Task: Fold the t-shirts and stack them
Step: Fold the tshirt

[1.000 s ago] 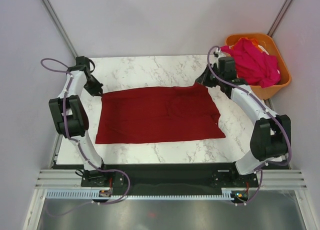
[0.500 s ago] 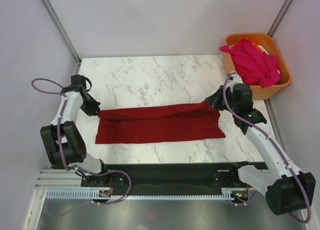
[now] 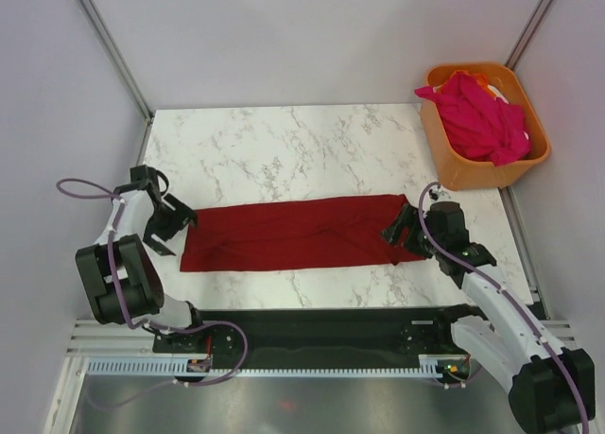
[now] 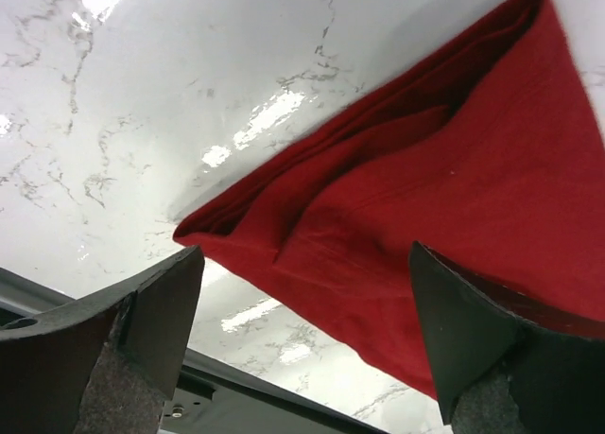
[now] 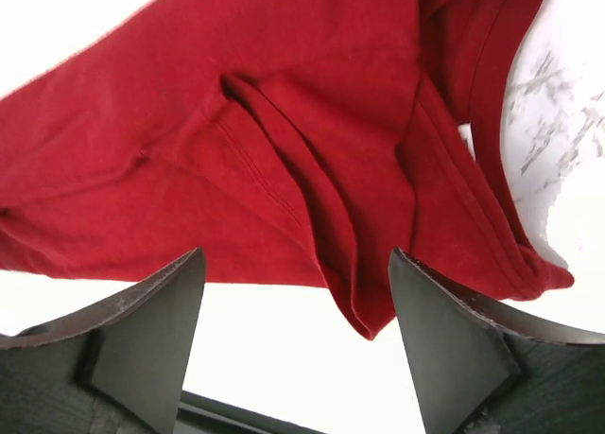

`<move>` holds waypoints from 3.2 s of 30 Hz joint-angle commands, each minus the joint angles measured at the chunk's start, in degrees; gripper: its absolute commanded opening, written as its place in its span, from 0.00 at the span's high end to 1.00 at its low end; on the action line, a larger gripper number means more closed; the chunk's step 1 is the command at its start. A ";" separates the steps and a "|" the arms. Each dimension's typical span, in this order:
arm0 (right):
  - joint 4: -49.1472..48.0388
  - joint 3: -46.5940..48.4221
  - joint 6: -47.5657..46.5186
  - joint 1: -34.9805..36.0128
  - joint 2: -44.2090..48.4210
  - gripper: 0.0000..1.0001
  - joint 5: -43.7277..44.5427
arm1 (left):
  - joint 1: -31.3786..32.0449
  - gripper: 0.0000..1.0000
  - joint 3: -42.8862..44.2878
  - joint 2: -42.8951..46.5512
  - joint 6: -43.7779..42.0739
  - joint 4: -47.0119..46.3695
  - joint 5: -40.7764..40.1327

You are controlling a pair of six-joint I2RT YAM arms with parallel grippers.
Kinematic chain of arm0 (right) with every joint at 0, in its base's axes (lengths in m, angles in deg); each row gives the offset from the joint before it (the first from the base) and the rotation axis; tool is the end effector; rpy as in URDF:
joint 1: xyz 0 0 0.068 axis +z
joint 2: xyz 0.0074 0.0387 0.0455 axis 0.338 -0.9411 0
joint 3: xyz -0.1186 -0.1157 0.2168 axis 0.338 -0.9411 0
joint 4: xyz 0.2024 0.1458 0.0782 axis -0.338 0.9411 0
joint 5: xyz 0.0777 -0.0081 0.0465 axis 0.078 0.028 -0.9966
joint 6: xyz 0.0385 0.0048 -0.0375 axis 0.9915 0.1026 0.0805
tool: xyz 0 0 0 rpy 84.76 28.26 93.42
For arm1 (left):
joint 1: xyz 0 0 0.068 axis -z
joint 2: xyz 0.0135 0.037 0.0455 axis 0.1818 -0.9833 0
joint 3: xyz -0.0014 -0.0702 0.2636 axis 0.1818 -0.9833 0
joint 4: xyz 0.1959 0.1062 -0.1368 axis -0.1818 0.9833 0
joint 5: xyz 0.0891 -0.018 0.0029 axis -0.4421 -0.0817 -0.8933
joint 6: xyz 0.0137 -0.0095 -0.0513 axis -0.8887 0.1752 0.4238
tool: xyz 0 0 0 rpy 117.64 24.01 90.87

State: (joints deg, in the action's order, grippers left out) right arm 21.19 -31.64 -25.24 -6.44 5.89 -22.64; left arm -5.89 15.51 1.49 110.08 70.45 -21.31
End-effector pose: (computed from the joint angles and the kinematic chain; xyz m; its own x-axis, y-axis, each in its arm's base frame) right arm 0.1727 0.0465 0.2066 -0.7289 0.4137 -0.5454 0.1010 0.8530 0.5120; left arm 0.2495 0.0746 0.1998 -0.5792 -0.8004 -0.1549 -0.8003 0.5944 -0.0786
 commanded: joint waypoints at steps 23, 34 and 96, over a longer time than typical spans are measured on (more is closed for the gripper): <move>-8.95 28.85 -4.50 10.67 -46.58 0.34 8.05 | 0.54 0.16 6.55 11.97 -10.69 -2.23 1.98; -8.25 27.54 -3.89 13.75 -46.33 0.74 8.31 | 0.54 0.17 6.90 11.36 -10.34 -2.31 2.15; 0.80 27.16 -1.16 4.34 -51.94 0.97 25.19 | 4.23 0.19 6.55 11.53 -10.34 -2.49 4.09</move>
State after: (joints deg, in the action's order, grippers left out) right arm 21.06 -6.73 -24.78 -1.78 -40.36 2.71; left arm -2.15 22.14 12.63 101.84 69.03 -18.68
